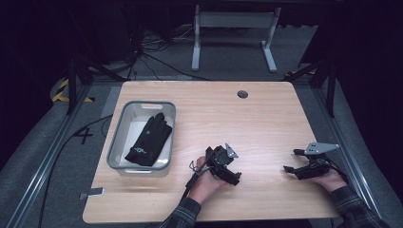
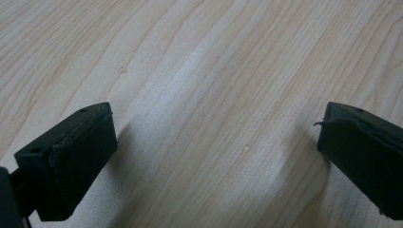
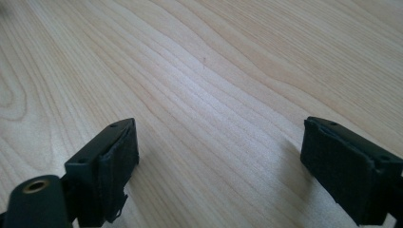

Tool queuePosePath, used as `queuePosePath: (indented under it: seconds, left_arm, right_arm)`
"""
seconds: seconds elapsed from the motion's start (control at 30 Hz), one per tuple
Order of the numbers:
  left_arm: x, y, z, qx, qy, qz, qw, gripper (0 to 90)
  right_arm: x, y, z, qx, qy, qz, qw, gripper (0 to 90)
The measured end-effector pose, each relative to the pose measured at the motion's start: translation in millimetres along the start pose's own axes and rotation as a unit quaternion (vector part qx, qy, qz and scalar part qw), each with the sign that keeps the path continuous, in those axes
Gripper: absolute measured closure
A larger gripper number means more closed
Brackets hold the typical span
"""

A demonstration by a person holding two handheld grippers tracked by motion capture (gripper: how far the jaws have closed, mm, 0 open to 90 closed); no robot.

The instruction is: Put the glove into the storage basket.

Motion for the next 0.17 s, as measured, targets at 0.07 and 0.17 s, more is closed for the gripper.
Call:
queuePosePath:
  seconds: [0.07, 0.17]
  left_arm:
    - [0.1, -0.5, -2.4, 0.001, 0.012, -0.002, 0.9999, 0.0]
    - [0.3, -0.6, -2.6, 0.000, 0.012, -0.001, 0.9999, 0.0]
  right_arm:
    - [0.0, 0.0, 0.0, 0.000, 0.000, 0.000, 1.0000, 13.1]
    - [0.0, 0.0, 0.0, 0.000, 0.000, 0.000, 1.0000, 13.1]
Point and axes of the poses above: each handheld gripper's, and its own axes: x roughly backward along the jaws, z roughly out of its top, y roughly to its right, the point moved 3 cm from there along -x, roughly forward along the jaws, and after that the axes turned 13 degrees about x, right-handed, at the moved point
